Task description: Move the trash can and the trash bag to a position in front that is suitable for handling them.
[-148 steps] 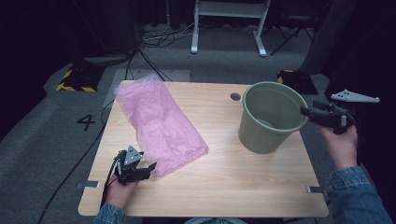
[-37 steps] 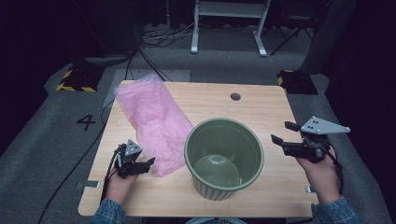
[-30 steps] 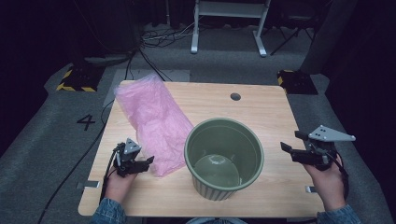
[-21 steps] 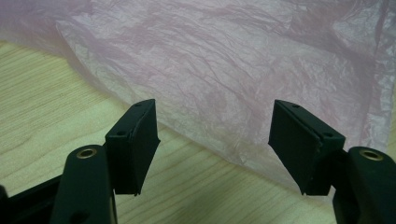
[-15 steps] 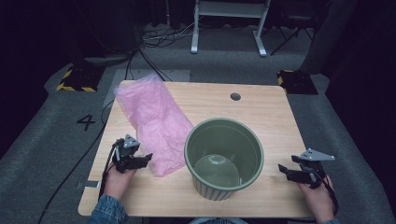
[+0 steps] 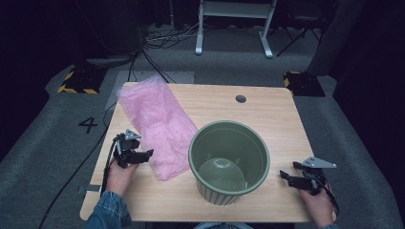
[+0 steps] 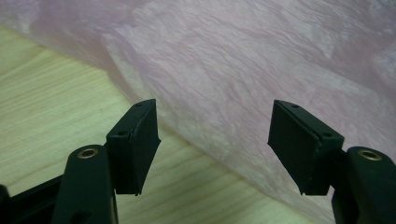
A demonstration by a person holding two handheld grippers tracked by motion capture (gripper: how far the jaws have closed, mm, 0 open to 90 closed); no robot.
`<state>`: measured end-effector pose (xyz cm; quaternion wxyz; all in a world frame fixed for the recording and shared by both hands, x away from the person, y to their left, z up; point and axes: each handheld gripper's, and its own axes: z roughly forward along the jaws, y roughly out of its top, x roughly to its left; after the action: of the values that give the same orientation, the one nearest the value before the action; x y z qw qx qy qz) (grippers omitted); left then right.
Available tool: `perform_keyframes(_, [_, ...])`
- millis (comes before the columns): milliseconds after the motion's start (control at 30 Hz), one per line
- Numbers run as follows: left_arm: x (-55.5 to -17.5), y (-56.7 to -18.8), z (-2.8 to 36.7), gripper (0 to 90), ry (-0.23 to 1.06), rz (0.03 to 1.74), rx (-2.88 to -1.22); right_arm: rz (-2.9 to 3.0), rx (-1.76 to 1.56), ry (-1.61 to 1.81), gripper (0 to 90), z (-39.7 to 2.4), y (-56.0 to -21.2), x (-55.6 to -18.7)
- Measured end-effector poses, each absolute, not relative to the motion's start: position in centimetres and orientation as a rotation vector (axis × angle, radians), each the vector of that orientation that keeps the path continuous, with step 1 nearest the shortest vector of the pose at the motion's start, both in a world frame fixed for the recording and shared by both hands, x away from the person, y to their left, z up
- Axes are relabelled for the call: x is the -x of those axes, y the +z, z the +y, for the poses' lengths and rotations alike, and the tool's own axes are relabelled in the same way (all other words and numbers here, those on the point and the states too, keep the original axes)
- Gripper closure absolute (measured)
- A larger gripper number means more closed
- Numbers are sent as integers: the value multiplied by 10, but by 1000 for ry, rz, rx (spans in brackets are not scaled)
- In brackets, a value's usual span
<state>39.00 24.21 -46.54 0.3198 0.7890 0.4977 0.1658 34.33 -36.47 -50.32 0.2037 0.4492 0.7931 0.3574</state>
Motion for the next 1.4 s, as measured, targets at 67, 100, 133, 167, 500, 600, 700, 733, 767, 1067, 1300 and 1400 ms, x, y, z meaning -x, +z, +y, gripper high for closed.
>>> perform_keyframes(67, [-395,-466,244,332,437,1328,-2082,2213,-1252,996,263,-364,-503,-344])
perform_keyframes(100, [-399,-466,246,332,448,1337,-2085,2214,-1252,997,259,-364,-503,-345])
perform_keyframes(133, [-401,-465,247,331,454,1344,-2086,2217,-1246,993,253,-363,-503,-346])
perform_keyframes(167, [-405,-465,249,331,469,1354,-2082,2217,-1246,993,253,-363,-503,-346])
perform_keyframes(500, [-450,-459,256,328,530,1418,-2029,2218,-1247,995,253,-363,-503,-347])
perform_keyframes(600, [-461,-470,253,333,495,1454,-2053,2218,-1247,995,252,-363,-503,-347])
perform_keyframes(700, [-468,-475,253,330,483,1472,-2063,2218,-1246,995,252,-363,-503,-347])
perform_keyframes(733, [-472,-476,254,330,478,1483,-2057,2217,-1247,994,252,-363,-503,-347])
perform_keyframes(767, [-474,-477,255,323,472,1492,-2048,2217,-1247,995,252,-363,-503,-347])
perform_keyframes(1067, [-485,-486,252,314,478,1526,-2094,2218,-1247,994,252,-363,-503,-347])
perform_keyframes(1300, [-479,-483,242,646,463,1434,-2141,2218,-1247,994,252,-363,-503,-347])
perform_keyframes(1400, [-475,-483,238,746,461,1404,-2157,2217,-1247,995,252,-363,-503,-347])
